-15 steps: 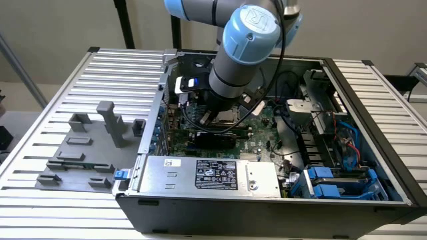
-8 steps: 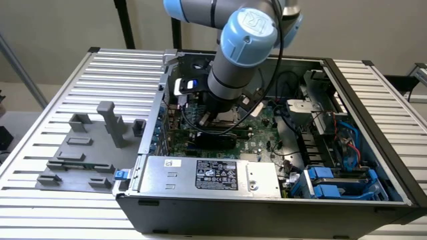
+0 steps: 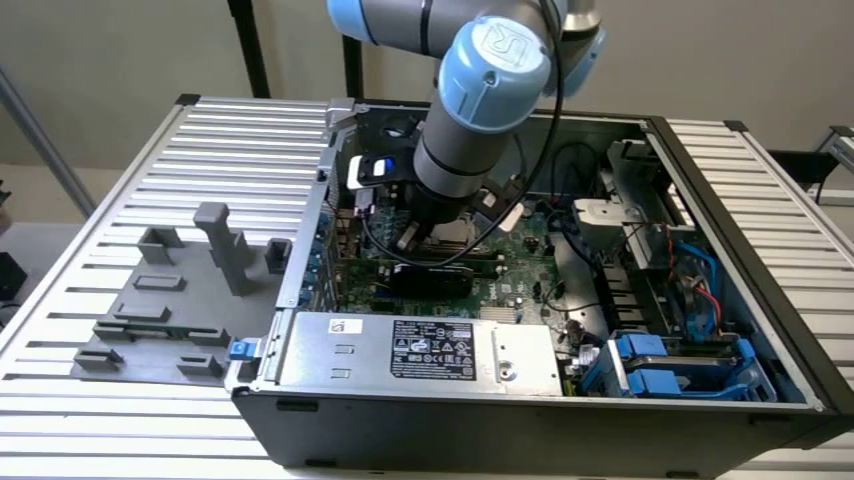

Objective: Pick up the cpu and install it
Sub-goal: 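Install the second cpu locking lever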

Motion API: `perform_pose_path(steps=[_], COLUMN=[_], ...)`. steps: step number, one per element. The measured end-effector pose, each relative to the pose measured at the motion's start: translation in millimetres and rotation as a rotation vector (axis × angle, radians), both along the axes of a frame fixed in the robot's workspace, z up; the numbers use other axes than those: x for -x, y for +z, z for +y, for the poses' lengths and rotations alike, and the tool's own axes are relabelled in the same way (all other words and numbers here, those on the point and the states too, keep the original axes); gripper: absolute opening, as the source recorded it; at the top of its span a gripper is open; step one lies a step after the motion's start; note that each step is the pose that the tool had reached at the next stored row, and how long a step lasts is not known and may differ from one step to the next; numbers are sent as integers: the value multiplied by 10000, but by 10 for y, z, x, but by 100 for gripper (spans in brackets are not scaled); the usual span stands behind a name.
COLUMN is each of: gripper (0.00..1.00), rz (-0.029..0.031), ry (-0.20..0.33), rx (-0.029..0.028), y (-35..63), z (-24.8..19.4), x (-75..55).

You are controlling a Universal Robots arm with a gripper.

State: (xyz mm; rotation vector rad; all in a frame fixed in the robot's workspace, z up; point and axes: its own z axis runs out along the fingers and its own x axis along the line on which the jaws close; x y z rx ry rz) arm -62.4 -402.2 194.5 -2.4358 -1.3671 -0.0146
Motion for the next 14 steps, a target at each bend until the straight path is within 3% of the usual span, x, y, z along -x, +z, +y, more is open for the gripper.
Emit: perform_pose_path(steps=[5,7,11,12,14], gripper=[11,11,11,11,11], rz=[-41,-60,-71,-71,-69], ry=[0,0,1,1,3], rx=[30,136,440,493,537], y=[-16,-18,-11,10,78], z=[25,30,33,32,33], x=[1,1,1,1,0])
